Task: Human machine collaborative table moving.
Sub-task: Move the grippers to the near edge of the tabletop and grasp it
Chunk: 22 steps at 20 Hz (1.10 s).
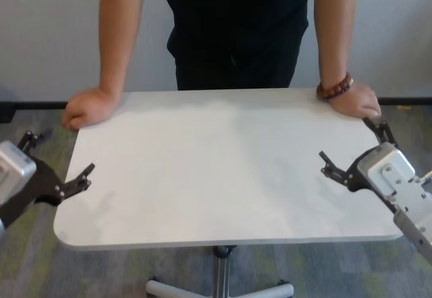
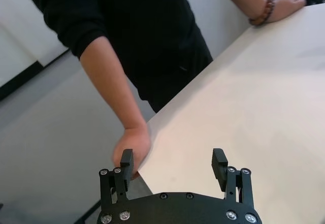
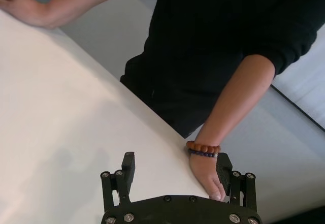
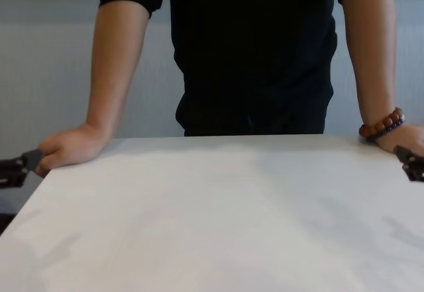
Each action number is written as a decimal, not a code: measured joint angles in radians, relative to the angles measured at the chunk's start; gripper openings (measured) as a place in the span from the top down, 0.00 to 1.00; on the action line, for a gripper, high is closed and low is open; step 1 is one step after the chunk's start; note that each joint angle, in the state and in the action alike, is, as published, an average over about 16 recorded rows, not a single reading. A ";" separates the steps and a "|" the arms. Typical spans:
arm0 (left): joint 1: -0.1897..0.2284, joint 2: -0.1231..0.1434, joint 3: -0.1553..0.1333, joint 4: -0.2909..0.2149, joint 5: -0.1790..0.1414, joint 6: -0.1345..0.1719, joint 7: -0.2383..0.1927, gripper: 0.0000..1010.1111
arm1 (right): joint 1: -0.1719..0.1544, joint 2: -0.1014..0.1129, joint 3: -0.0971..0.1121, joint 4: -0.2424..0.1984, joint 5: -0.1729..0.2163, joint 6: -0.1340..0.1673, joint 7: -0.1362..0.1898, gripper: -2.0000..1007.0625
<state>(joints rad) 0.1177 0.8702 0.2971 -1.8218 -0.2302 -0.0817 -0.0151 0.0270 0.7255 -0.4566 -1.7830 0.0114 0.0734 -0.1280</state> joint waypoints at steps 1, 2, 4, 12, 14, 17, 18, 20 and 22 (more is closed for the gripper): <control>0.027 0.019 -0.011 -0.023 0.006 -0.004 0.002 0.01 | -0.008 0.008 -0.001 -0.017 -0.009 0.009 0.004 0.00; 0.052 0.037 -0.022 -0.044 0.012 -0.008 0.006 0.01 | -0.016 0.015 -0.002 -0.032 -0.016 0.017 0.008 0.00; 0.102 0.067 -0.045 -0.080 0.023 -0.015 0.012 0.01 | -0.030 0.031 -0.004 -0.060 -0.030 0.035 0.019 0.00; 0.265 0.154 -0.118 -0.179 0.077 -0.035 0.041 0.01 | -0.087 0.093 -0.012 -0.157 -0.072 0.092 0.069 0.00; 0.296 0.170 -0.130 -0.195 0.097 -0.034 0.047 0.01 | -0.101 0.108 -0.016 -0.177 -0.083 0.104 0.081 0.00; 0.335 0.190 -0.143 -0.213 0.132 -0.029 0.054 0.01 | -0.122 0.124 -0.021 -0.200 -0.098 0.120 0.092 0.00; 0.346 0.196 -0.146 -0.218 0.146 -0.027 0.056 0.01 | -0.128 0.128 -0.023 -0.206 -0.103 0.124 0.095 0.00; 0.365 0.207 -0.149 -0.227 0.174 -0.020 0.060 0.01 | -0.141 0.131 -0.027 -0.214 -0.112 0.131 0.100 0.00; 0.379 0.216 -0.147 -0.233 0.206 -0.013 0.060 0.01 | -0.150 0.132 -0.030 -0.217 -0.121 0.137 0.106 0.00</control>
<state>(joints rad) 0.4969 1.0858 0.1503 -2.0544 -0.0238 -0.0951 0.0450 -0.1230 0.8577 -0.4870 -2.0005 -0.1095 0.2099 -0.0221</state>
